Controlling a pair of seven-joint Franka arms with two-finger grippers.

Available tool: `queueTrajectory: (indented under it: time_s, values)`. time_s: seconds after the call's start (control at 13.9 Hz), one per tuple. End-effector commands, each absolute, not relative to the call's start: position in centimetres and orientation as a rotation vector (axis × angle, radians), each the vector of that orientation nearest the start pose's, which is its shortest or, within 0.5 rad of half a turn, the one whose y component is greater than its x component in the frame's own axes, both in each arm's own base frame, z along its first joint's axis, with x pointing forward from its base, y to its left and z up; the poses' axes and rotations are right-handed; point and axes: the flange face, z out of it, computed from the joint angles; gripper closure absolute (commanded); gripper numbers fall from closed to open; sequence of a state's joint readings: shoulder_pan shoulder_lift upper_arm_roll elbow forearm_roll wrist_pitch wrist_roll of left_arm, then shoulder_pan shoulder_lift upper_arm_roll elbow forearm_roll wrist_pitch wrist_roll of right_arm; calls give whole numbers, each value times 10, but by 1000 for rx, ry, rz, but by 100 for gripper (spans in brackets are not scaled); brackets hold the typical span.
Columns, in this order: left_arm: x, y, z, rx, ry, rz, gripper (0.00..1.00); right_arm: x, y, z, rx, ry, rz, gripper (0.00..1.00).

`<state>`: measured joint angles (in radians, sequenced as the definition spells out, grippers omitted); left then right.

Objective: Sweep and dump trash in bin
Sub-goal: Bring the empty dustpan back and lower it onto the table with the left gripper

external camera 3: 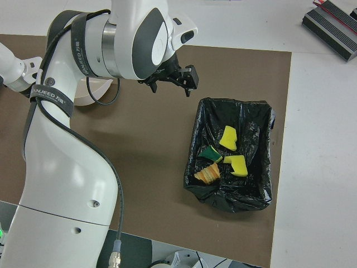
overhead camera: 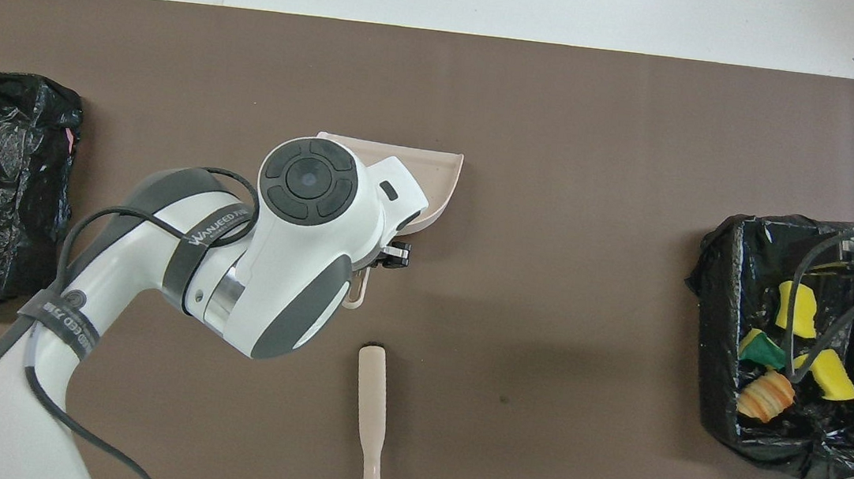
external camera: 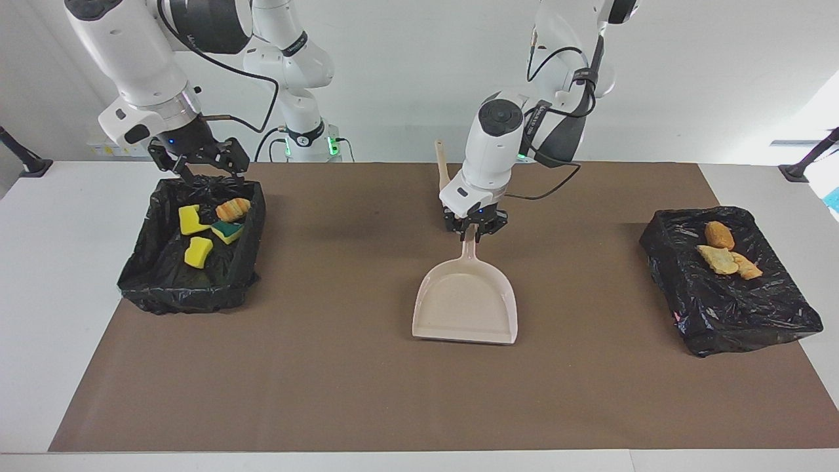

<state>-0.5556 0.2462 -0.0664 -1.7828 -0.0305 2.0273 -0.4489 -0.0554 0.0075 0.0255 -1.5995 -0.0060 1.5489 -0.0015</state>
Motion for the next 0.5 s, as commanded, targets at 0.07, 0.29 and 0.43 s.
queueTrajectory:
  time_s: [0.07, 0.29, 0.43]
  values:
    - [491, -361, 406, -3201, 263, -53, 100, 549, -16, 608, -3129, 70, 74, 0]
    - [477, -376, 405, -3210, 236, -54, 100, 549, -16, 608, -3129, 70, 74, 0]
    - [469, -379, 403, -3209, 231, -51, 100, 549, -16, 608, -3129, 70, 74, 0]
